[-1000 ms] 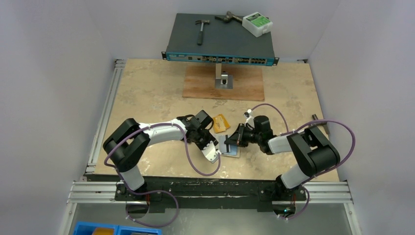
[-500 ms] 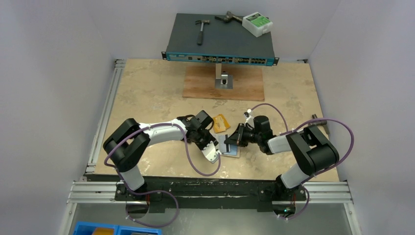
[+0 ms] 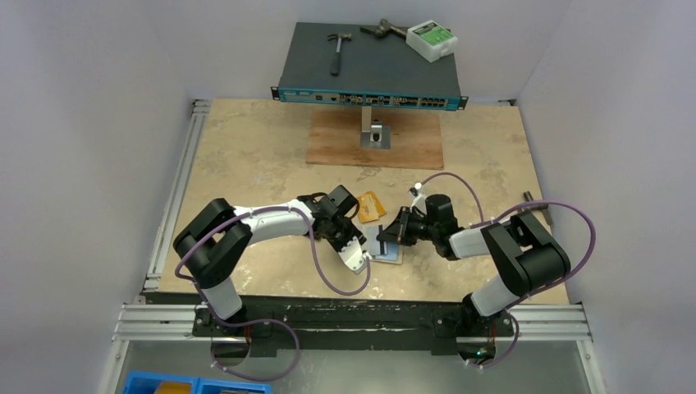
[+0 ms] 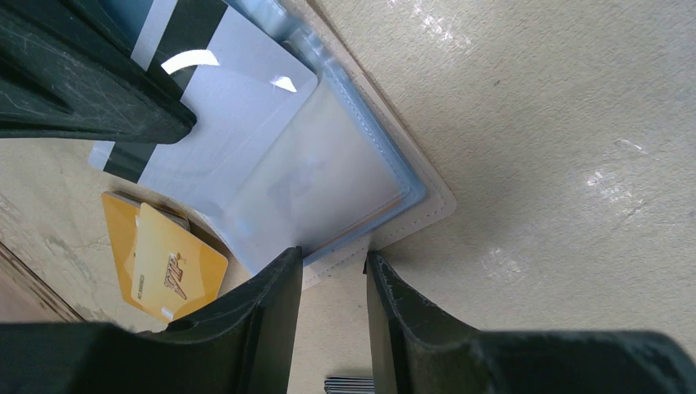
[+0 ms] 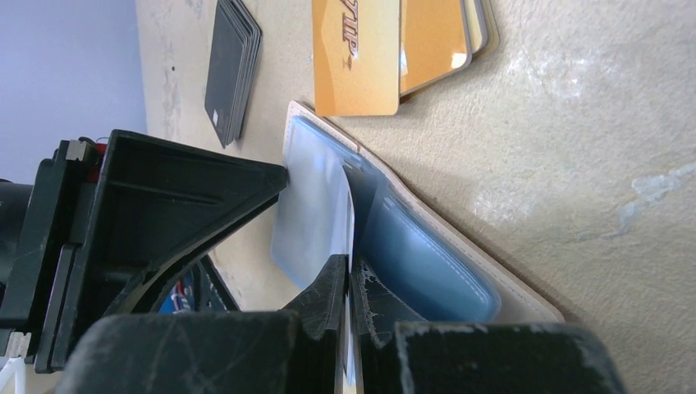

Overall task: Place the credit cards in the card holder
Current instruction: Insert the credit card into the card holder.

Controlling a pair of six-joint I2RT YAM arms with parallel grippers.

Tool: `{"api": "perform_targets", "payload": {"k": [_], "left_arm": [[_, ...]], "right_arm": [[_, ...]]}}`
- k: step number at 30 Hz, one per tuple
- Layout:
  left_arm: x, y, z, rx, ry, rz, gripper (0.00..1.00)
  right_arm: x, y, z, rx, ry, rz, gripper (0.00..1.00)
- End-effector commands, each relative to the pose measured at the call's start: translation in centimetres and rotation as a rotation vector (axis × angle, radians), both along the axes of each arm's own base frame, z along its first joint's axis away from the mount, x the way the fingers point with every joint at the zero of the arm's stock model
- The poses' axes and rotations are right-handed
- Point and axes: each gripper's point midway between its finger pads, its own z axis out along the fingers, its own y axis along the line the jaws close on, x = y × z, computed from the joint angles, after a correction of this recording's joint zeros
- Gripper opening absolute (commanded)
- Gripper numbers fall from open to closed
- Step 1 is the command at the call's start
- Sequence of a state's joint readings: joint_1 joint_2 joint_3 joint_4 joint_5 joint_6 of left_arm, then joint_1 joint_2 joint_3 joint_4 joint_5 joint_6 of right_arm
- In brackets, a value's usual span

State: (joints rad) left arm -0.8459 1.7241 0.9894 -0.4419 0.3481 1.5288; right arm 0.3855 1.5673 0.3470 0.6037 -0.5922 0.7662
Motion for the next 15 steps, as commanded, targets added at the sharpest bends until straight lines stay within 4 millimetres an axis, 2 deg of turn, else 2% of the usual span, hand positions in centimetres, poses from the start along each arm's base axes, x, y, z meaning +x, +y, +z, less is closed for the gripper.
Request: {"api": "perform_targets", "payload": {"k": [1, 7, 15], "left_arm": [[-1.5, 1.2, -1.7, 0.067, 0.073, 0.008, 0.34], [-1.5, 1.0, -1.6, 0.063, 0.074, 0.010, 0.33], [-1.2, 0.9, -1.5, 0.061, 0.071, 0.033, 0.33]], "right_arm": [[1.1, -0.8, -0.8, -0.093, -0.047, 0.003, 0.00], [1.1, -0.4, -1.0, -0.085, -0.039, 0.028, 0.00], [-1.0, -0.4, -1.9, -0.029, 0.022, -0.006, 0.00]]}}
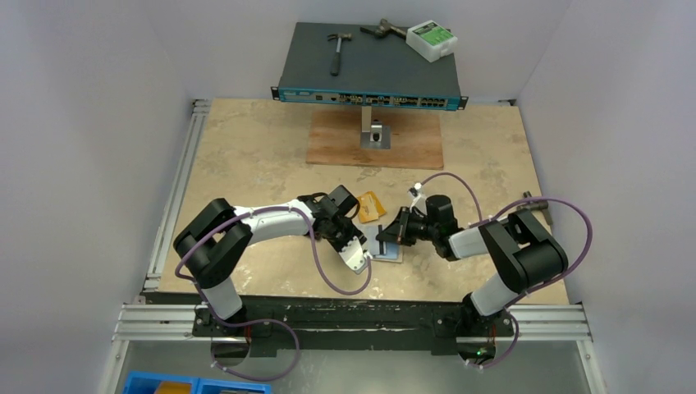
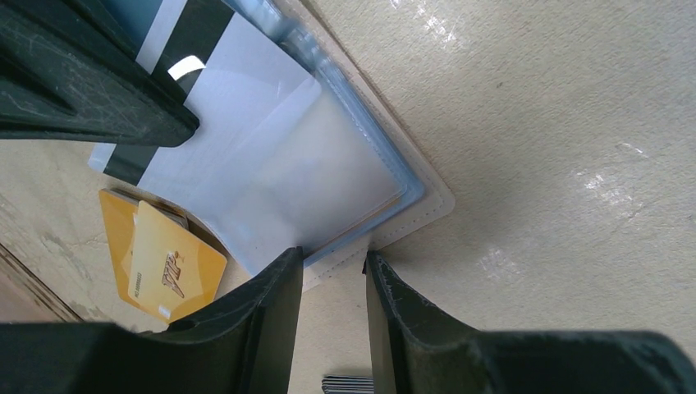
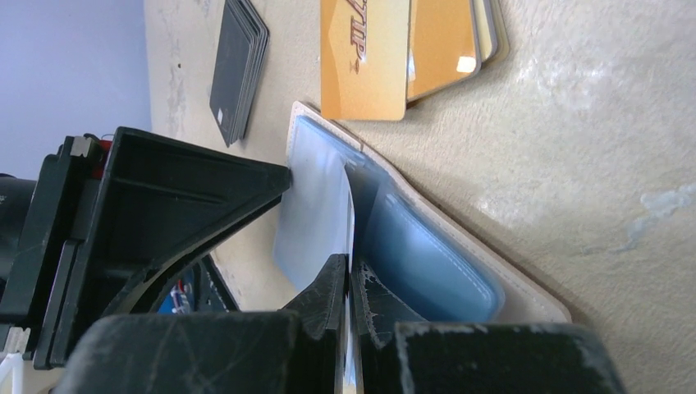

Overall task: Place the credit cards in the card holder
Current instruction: Insert the credit card into the card holder.

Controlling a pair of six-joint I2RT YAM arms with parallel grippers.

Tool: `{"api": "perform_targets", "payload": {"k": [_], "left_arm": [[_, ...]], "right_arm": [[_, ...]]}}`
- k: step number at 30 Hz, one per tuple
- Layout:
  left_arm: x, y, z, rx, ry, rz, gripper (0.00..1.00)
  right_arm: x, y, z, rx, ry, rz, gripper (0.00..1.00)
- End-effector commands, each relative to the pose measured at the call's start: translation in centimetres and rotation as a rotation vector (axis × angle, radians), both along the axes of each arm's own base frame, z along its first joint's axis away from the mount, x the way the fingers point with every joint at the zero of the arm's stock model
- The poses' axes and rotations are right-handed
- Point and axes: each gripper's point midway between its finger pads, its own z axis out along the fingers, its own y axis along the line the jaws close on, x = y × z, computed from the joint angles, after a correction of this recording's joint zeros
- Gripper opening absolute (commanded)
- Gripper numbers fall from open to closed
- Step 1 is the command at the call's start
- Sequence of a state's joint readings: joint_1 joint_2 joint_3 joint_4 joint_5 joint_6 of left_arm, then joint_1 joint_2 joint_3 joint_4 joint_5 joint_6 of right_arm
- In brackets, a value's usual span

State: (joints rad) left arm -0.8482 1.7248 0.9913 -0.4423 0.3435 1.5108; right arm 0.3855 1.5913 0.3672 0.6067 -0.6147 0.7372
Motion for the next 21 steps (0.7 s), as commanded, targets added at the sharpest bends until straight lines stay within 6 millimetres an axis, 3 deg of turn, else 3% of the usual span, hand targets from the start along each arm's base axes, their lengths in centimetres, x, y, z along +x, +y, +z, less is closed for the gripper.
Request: {"api": "perform_targets", "payload": {"k": [1, 8, 10, 14, 18, 21], "left_arm": [[-1.2, 0.8, -1.5, 0.058, 0.066, 0.022, 0.33], [-0.9, 0.7, -1.6, 0.058, 0.059, 0.046, 0.33], [-1.0, 0.6, -1.5, 0.054, 0.062, 0.051, 0.32], [-1.0, 0.5, -1.4, 0.051, 0.066, 0.059, 0.32], [-1.0, 0.4, -1.4, 0.048, 0.065, 0.057, 0.32], [-1.1, 0.4, -1.4, 0.047, 0.067, 0.058, 0.32]], "right_arm": [[-1.5, -0.8, -2.0, -0.030, 0.044, -0.042, 0.00], [-2.4, -1.4, -3.0, -0.131, 0.086, -0.045, 0.00], [-2.5, -1.7, -3.7, -0.173, 0.107, -0.052, 0.08], [-2.6, -1.7, -4.0, -0.240, 0.114, -0.059, 0.12], [-2.1, -1.8, -3.9, -0.250, 0.103, -0.085, 0.02], [-1.2, -1.8, -3.7, -0.256, 0.095, -0.120, 0.00]]}}
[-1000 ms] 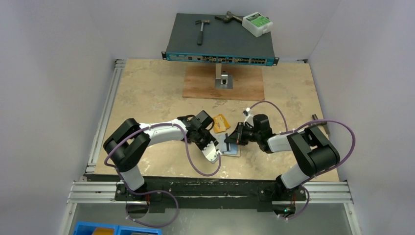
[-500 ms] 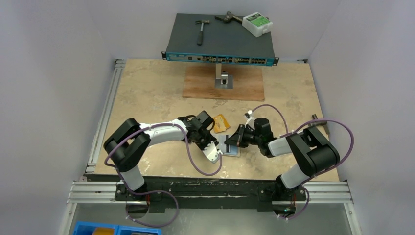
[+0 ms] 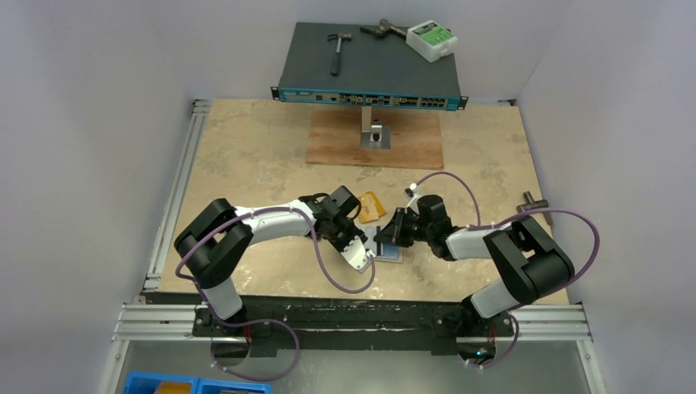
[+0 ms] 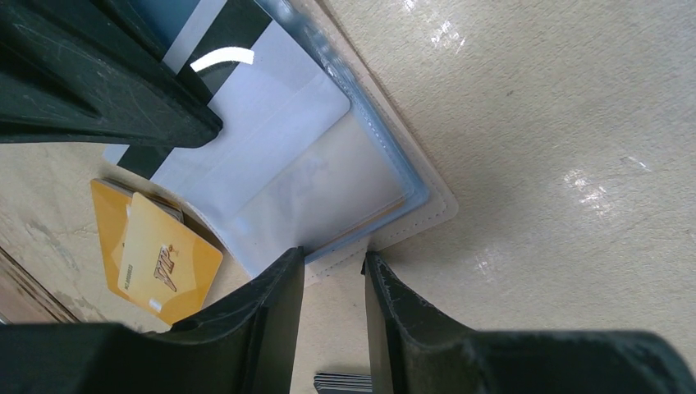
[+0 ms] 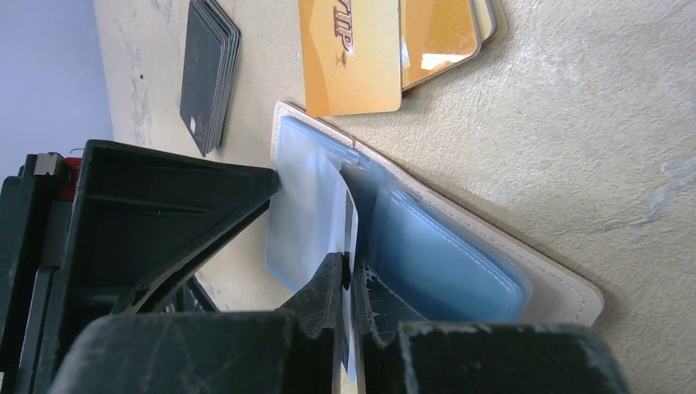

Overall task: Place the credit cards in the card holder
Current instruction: Insert the credit card into the card holder.

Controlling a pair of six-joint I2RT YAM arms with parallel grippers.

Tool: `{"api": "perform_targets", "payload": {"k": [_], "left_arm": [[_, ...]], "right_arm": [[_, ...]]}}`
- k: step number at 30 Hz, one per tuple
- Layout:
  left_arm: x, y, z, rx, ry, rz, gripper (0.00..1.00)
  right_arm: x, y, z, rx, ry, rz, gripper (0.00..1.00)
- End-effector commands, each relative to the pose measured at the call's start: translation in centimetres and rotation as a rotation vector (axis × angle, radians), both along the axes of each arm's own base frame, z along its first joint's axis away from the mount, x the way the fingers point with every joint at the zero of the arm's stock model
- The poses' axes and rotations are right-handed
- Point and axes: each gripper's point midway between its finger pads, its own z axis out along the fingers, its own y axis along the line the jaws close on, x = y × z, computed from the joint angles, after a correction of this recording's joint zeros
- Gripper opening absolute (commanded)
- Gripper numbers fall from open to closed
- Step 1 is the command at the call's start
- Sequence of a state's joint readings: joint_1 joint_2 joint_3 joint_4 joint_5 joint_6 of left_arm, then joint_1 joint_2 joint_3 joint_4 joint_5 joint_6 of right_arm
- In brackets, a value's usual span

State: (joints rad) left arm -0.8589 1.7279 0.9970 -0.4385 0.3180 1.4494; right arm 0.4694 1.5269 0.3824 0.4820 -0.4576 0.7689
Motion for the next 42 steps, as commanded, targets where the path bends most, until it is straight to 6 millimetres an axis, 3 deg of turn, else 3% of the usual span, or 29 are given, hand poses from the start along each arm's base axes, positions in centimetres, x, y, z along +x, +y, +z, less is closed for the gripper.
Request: {"api": "perform_targets", "payload": {"k": [1, 3, 9, 16, 22, 28, 36, 42], "left_arm": [[-1.2, 0.4, -1.3, 0.035, 0.060, 0.006, 0.32], [-1.2, 0.4, -1.4, 0.038, 0.061, 0.008, 0.31], [-1.1, 0.2, -1.2, 0.026, 0.069, 0.033, 0.31], [-0.8, -0.3, -0.7, -0.010, 0.095, 0.129, 0.29], [-0.9, 0.2, -0.8, -0.025, 0.119, 0.208, 0.29], [-0.9, 0.6, -1.0, -0.031, 0.106, 0.222, 0.28], [0.6, -1.0, 3.7, -0.139, 0.190, 0.316, 0.27], [0.8, -0.4, 3.7, -0.145, 0.202, 0.340, 0.26]], "right_arm": [[-0.5, -2.2, -3.1, -0.163, 0.072, -0.067, 0.00], [-0.5, -2.1, -3.1, -0.164, 0.072, -0.061, 0.05], [-2.0, -2.1, -3.0, -0.224, 0.065, -0.022, 0.33], [-2.8, -2.9, -2.3, -0.361, 0.066, -0.032, 0.47], [-3.6, -4.0, -1.7, -0.443, 0.085, -0.070, 0.55], [-3.4, -3.4, -0.2, -0.416, 0.074, -0.063, 0.59], [-3.3, -4.3, -0.1, -0.470, 0.095, -0.094, 0.64], [-3.0, -4.4, 1.1, -0.492, 0.083, -0.078, 0.63]]}}
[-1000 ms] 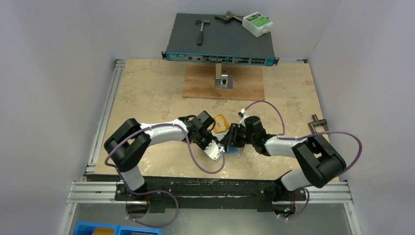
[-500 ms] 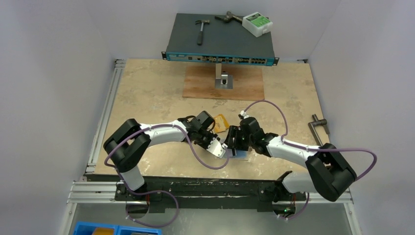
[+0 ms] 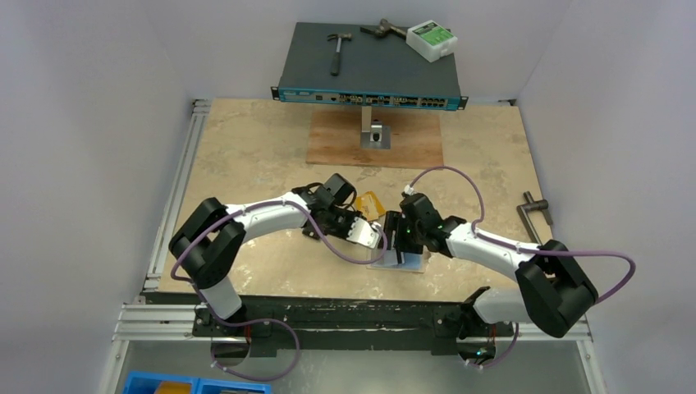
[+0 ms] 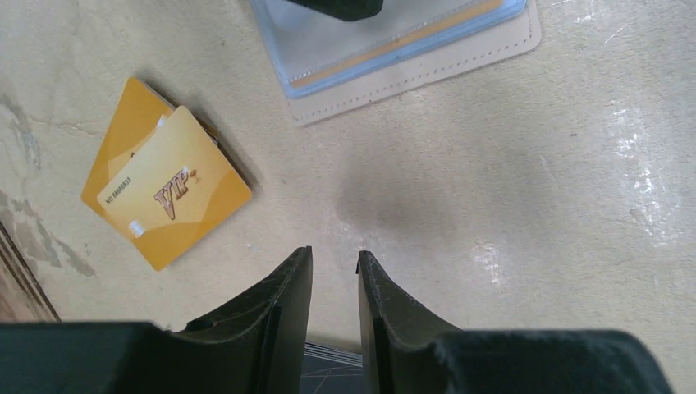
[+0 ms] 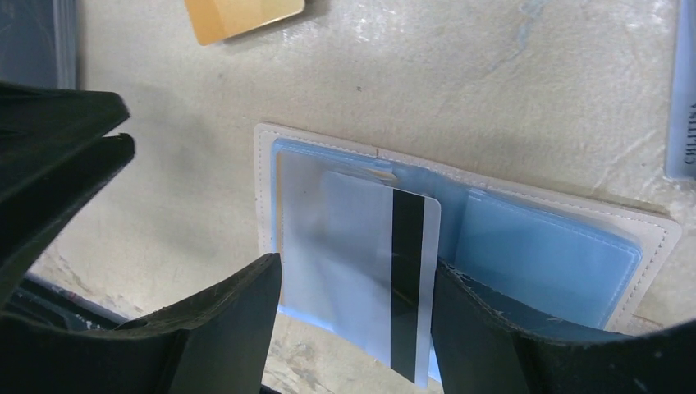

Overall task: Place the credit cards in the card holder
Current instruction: Insert the credit card into the card holder.

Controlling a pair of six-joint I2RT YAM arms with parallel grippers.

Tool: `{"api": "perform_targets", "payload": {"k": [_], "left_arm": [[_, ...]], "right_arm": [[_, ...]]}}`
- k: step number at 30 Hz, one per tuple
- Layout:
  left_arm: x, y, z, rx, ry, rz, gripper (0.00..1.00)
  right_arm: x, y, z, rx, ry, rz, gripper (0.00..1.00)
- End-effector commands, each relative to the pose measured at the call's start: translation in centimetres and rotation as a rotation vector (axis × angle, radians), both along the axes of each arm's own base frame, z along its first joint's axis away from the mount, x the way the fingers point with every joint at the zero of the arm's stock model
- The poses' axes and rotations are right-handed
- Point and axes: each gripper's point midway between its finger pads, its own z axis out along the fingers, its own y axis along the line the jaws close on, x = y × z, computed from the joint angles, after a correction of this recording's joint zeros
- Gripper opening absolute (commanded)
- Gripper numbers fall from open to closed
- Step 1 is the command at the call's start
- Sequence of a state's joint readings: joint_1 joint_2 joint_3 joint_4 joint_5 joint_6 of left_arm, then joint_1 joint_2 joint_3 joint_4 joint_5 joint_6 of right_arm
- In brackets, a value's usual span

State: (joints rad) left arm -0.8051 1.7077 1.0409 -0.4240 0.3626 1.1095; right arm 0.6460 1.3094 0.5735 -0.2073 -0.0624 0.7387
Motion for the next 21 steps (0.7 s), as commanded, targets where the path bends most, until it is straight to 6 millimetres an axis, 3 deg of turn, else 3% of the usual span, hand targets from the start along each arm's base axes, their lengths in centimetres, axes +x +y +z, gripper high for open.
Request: {"api": "perform_targets", "payload": {"k": [1, 4, 5, 6, 7, 14, 18, 21], "left_arm": [[-0.4, -0.3, 1.8, -0.066, 0.054, 0.032, 0.26], [0.1, 0.1, 2.4, -0.097, 0.093, 0.080, 0.26], [0.5, 0.3, 2.7, -0.105, 0.099, 0.098, 0.26], [0.6, 0.3, 3.0, -0.118, 0.105, 0.108, 0.26], [0.8, 0.4, 3.3, -0.127, 0.112, 0.126, 0.26], [1.7, 0.8, 4.3, -0.147, 0.105, 0.173, 0.26], [2.3, 1.1, 4.6, -0.161, 0.106, 0.205, 0.26], [2.3, 1.2, 4.6, -0.160, 0.100, 0.202, 0.26]], "right_arm": [[-0.4, -1.4, 0.3, -0.082, 0.018, -0.003, 0.63], [-0.5, -0.9, 0.9, -0.057, 0.022, 0.013, 0.63], [-0.5, -0.5, 1.1, -0.046, 0.024, 0.021, 0.71], [-0.3, -0.4, 1.3, -0.044, 0.027, 0.021, 0.89], [-0.2, -0.3, 1.6, -0.047, 0.028, 0.021, 0.98], [0.1, -1.0, 3.4, -0.103, 0.017, 0.011, 0.99], [0.2, -2.4, 4.2, -0.169, 0.012, -0.032, 0.98], [-0.2, -3.2, 4.0, -0.194, 0.024, -0.048, 0.89]]}}
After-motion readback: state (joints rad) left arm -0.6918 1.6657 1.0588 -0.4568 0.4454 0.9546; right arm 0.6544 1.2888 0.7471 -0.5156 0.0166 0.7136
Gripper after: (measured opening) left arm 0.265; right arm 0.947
